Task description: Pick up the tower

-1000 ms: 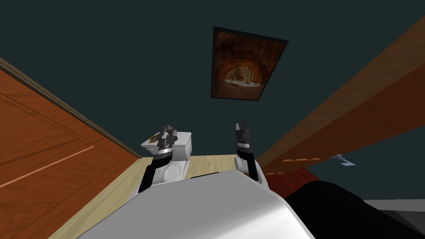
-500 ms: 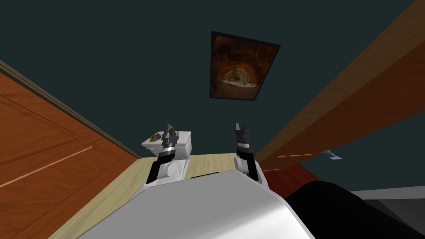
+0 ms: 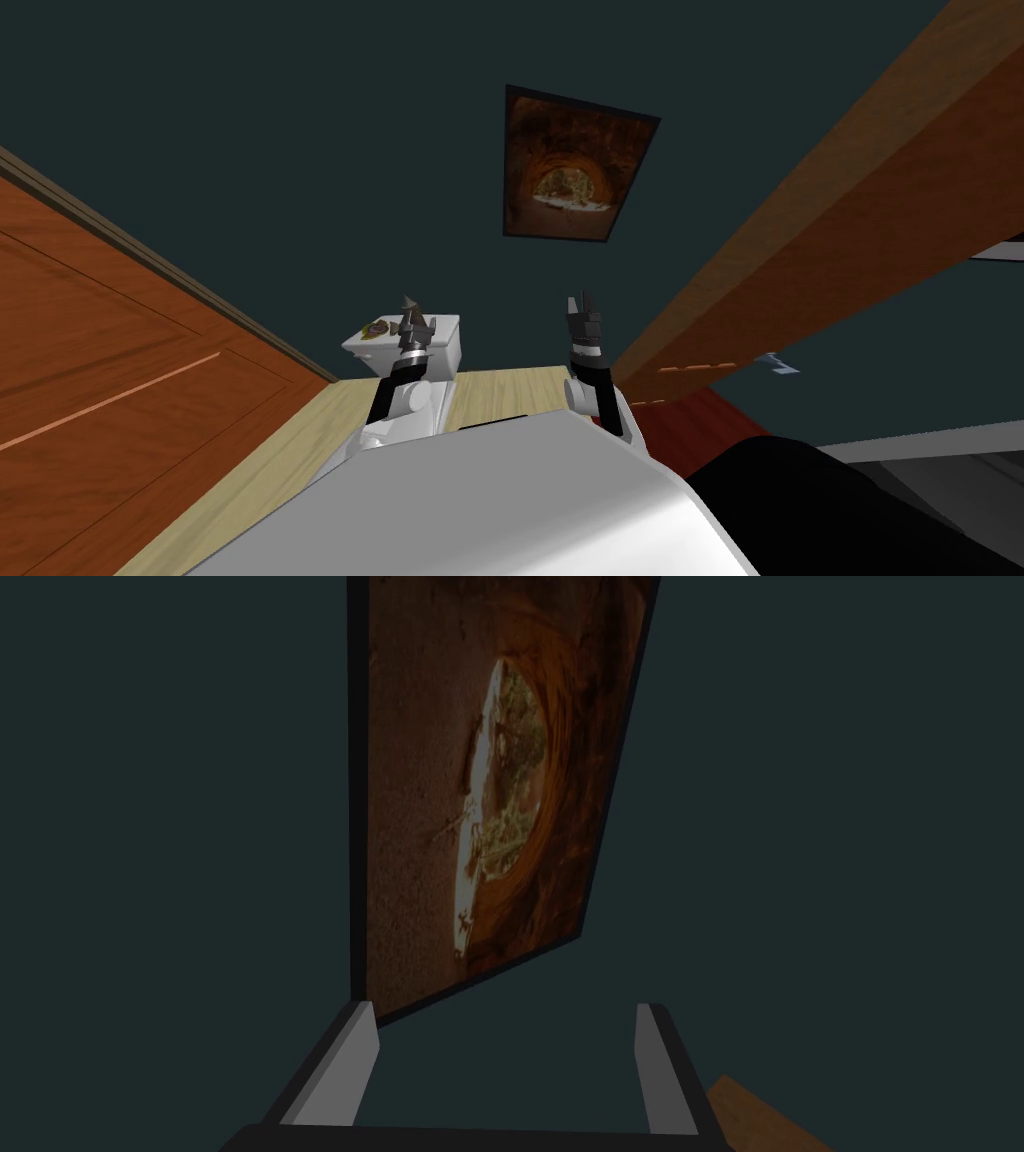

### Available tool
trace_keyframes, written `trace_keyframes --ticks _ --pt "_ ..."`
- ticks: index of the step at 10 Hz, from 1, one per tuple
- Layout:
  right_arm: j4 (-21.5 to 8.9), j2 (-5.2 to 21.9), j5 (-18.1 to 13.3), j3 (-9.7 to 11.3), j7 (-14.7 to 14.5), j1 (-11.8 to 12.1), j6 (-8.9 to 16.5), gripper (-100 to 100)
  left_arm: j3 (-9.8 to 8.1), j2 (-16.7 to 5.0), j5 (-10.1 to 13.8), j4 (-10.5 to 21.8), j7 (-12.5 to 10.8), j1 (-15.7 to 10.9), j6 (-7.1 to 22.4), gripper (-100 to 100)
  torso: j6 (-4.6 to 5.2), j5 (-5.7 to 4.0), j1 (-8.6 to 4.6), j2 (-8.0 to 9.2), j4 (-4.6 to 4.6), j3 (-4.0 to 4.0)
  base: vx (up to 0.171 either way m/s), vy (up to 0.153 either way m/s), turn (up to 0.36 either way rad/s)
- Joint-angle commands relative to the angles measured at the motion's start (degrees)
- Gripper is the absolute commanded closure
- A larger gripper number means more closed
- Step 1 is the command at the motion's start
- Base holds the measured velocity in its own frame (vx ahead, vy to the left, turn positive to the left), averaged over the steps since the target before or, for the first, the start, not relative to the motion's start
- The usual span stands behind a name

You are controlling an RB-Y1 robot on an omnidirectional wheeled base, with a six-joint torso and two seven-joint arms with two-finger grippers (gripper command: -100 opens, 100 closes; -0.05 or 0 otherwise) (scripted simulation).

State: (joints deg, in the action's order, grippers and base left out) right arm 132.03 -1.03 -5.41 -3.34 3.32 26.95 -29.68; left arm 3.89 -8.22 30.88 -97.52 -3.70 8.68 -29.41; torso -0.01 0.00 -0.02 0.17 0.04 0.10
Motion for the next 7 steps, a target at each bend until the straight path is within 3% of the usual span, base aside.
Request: trace_keyframes --ticks 1,4,5,6,7 --pt "0.0 0.0 0.0 0.0 0.0 0.0 0.0 0 -0.17 0.0 2.9 2.9 -0.6 -2.2 0.3 -100 0.0 0.0 0.0 0.0 0.0 0.0 -0.057 -0.003 -0.022" --pt "0.0 0.0 0.0 0.0 0.0 0.0 0.0 0 -0.41 -0.1 6.4 7.0 -1.2 -4.2 0.4 -100 0.01 0.0 0.02 -0.03 -0.01 -0.02 -0.041 -0.004 -0.018" --pt "0.0 0.0 0.0 0.0 0.0 0.0 0.0 0 -0.7 -0.1 8.7 9.7 -1.7 -6.3 0.5 -100 0.0 0.0 0.02 -0.05 -0.01 -0.02 -0.045 -0.015 -0.014" --pt "0.0 0.0 0.0 0.0 0.0 0.0 0.0 0 -0.7 -0.1 9.3 10.1 -1.7 -6.3 0.5 -100 0.0 -0.01 -0.02 -0.03 0.0 -0.02 -0.037 -0.012 -0.013" --pt "0.0 0.0 0.0 0.0 0.0 0.0 0.0 0 -1.05 -0.2 11.5 11.9 -2.2 -8.5 0.6 -100 0.0 -0.01 -0.01 -0.04 -0.01 -0.02 -0.038 -0.014 -0.016"
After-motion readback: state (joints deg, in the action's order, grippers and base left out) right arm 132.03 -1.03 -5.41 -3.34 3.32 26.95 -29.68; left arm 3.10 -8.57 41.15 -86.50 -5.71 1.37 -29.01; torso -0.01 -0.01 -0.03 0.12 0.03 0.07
